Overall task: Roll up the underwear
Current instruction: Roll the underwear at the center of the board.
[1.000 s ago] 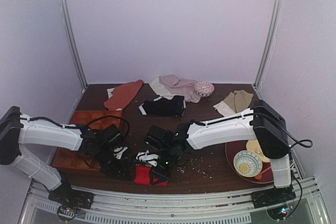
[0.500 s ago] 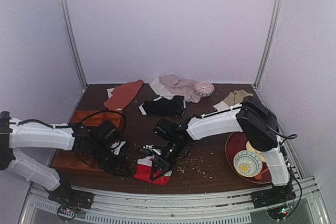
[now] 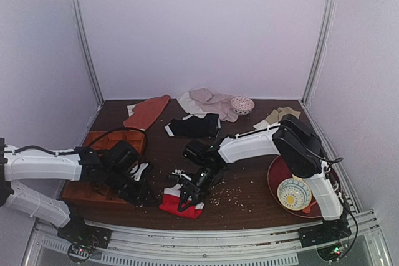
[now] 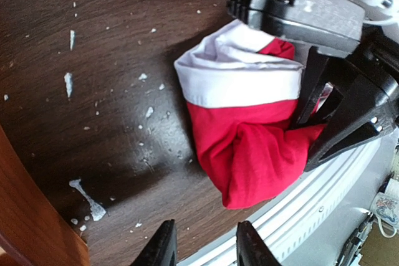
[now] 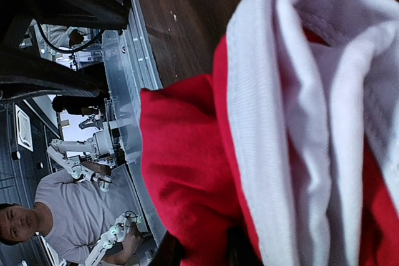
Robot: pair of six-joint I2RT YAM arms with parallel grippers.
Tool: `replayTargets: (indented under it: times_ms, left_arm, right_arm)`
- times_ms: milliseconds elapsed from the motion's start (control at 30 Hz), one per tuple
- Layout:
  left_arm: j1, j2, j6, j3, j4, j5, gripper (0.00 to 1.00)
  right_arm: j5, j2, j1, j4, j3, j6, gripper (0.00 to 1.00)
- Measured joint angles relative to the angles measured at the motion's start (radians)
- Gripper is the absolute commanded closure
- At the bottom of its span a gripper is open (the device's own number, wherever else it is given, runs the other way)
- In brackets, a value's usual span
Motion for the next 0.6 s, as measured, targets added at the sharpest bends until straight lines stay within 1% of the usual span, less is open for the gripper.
replayTargets:
  times_ms: [167, 367, 600]
  left_arm:
    - [0.0, 0.01, 0.009, -0.006, 0.04, 0.011, 0.65]
    - [0.0, 0.013, 0.024, -0.037, 0.125, 0.041, 0.59]
    - [-0.005, 0.012, 0.056, -0.084, 0.235, 0.075, 0.57]
  right_arm:
    - [-0.028, 0.026, -0.006, -0.031, 0.024, -0.001, 1.0]
    - [-0.037, 0.029, -0.013, -0.037, 0.024, -0.001, 1.0]
    - [-0.05, 0.029, -0.023, -0.032, 0.015, 0.007, 1.0]
